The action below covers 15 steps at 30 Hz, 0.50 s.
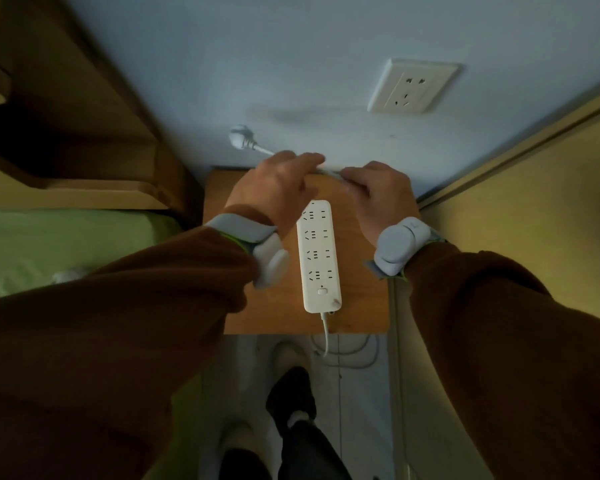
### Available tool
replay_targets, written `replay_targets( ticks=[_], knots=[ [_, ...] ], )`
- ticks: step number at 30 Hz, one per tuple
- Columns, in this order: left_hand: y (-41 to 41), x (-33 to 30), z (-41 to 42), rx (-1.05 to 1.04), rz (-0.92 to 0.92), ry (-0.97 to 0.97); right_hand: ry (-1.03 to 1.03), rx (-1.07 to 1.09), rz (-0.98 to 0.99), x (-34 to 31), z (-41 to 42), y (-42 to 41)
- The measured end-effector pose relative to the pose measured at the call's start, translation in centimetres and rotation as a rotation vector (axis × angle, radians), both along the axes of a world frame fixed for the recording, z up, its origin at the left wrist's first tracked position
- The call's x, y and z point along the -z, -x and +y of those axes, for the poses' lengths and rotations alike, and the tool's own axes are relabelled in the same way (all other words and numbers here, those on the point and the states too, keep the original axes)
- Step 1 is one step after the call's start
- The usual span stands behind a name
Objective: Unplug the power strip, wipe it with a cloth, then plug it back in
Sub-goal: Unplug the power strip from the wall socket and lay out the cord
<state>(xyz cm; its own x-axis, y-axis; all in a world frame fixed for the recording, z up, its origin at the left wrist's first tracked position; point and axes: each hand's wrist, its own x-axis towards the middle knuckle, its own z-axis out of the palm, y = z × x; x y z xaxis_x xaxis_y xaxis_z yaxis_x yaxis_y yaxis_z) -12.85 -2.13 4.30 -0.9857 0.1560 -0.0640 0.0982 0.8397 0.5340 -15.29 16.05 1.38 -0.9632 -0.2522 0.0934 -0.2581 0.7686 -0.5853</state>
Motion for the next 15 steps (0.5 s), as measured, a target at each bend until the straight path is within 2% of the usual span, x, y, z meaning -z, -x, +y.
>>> replay_targets(
  ticks=[3, 7, 11, 15],
  knots=[
    [1.4, -0.8, 1.5, 0.125, -0.097, 0.16, 0.033, -0.061, 0.031, -0.6, -0.4, -0.1],
    [2.8, -1.5, 2.1, 0.098, -0.218, 0.291, 0.026, -0.095, 0.02, -1.0, 0.0, -0.1],
    [2.7, -1.9, 0.5, -0.018, -0.196, 0.194, -0.053, -0.057, -0.084, 0.4, 1.7, 0.1],
    [2.2, -2.2, -2.5, -0.174, -0.162, 0.077, -0.195, -0.029, -0.303, 1.8, 5.2, -0.4]
  ],
)
